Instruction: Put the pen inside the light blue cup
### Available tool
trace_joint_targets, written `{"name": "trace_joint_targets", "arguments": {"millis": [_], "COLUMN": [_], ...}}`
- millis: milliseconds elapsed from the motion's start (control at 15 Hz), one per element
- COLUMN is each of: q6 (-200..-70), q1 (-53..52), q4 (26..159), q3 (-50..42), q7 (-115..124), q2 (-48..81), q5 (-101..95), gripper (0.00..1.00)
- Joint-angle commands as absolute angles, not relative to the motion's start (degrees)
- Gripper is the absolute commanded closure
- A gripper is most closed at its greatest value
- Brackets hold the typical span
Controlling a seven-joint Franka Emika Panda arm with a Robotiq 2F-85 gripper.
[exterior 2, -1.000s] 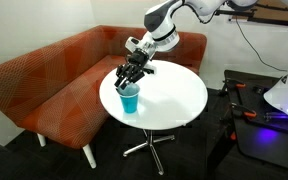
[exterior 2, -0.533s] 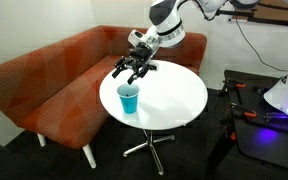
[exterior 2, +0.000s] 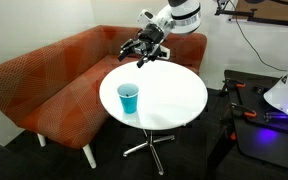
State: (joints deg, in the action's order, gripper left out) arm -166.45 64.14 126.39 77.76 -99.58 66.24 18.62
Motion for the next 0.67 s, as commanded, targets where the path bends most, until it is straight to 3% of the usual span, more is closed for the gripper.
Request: {"name": "trace_joint_targets", "arguments": {"millis": [0, 133, 200, 600], "q6": [-168.94, -167.95, -166.99, -166.81], "q1": [70.64, 74.1, 70.36, 70.45], "q4": [133.72, 136.39, 132.22, 132.3], "q3": [82.25, 84.06, 81.61, 81.13], "q7": [-94.18, -92.31, -91.54, -89.87], "q2": [64.31, 64.67, 67.3, 67.88], "q5": [12.24, 8.08, 6.31, 3.5], "gripper": [0.0, 0.0, 0.0, 0.0]}}
